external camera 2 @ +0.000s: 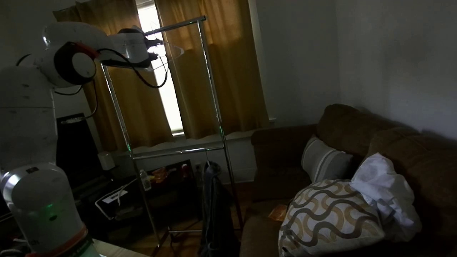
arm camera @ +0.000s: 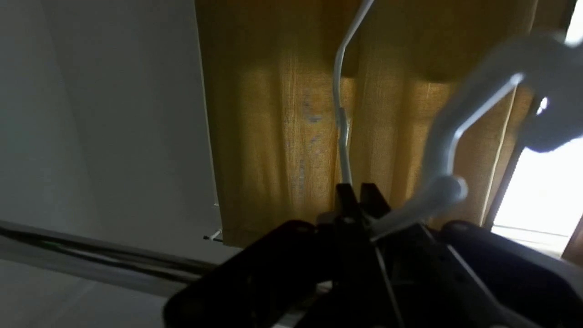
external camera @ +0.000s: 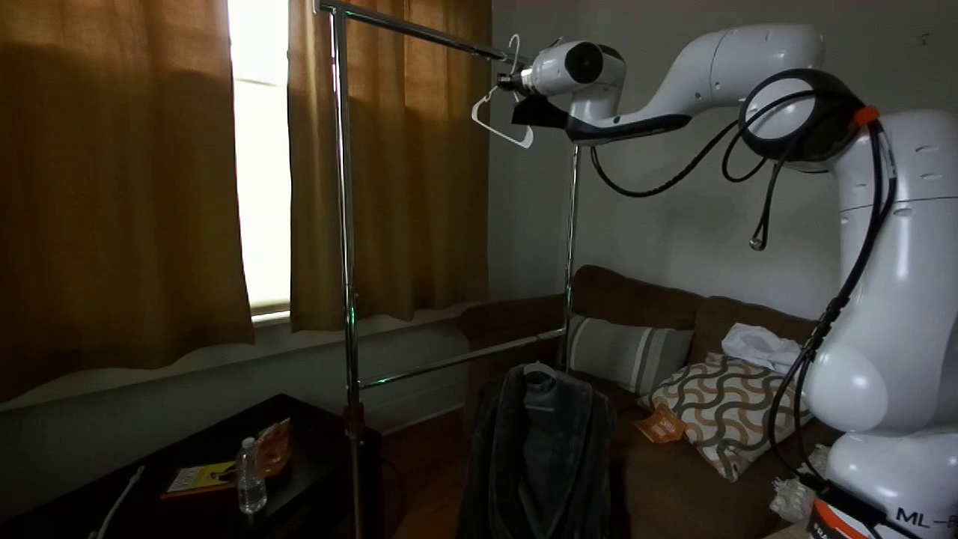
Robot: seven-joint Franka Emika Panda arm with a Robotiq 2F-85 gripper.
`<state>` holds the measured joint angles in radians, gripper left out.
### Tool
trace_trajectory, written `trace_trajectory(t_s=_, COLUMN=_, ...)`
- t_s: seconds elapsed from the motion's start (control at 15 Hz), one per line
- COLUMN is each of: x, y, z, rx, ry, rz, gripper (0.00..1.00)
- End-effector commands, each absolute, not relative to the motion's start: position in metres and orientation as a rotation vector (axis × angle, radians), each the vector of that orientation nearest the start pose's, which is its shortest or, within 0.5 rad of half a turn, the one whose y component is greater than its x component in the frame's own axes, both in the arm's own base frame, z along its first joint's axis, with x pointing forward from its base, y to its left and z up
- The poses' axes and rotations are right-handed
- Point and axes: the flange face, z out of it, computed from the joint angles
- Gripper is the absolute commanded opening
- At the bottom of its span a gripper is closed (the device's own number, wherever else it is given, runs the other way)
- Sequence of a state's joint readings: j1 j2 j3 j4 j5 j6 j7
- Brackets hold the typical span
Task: Remove the white coat hanger from the top railing and hang it on the bottom railing
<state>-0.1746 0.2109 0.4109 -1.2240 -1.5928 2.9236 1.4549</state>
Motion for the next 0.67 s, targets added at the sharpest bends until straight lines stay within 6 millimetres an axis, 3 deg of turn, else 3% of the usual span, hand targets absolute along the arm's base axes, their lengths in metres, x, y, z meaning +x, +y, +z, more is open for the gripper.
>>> trace_trajectory(t_s=0.0, x=0.585, y=0.165, z=0.804, rx=-2.041, ry=-0.041, rz=-2.406, gripper=0.02)
trace_trajectory(t_s=0.27, x=0.561, y=0.168, z=0.810, rx=-2.079, ry=-0.076, rz=-2.413, gripper=0.02)
trace_trajectory(t_s=0.6, x=0.538, y=0.168, z=0.789, rx=-2.231, ry=-0.062, rz=-2.296, gripper=0.02)
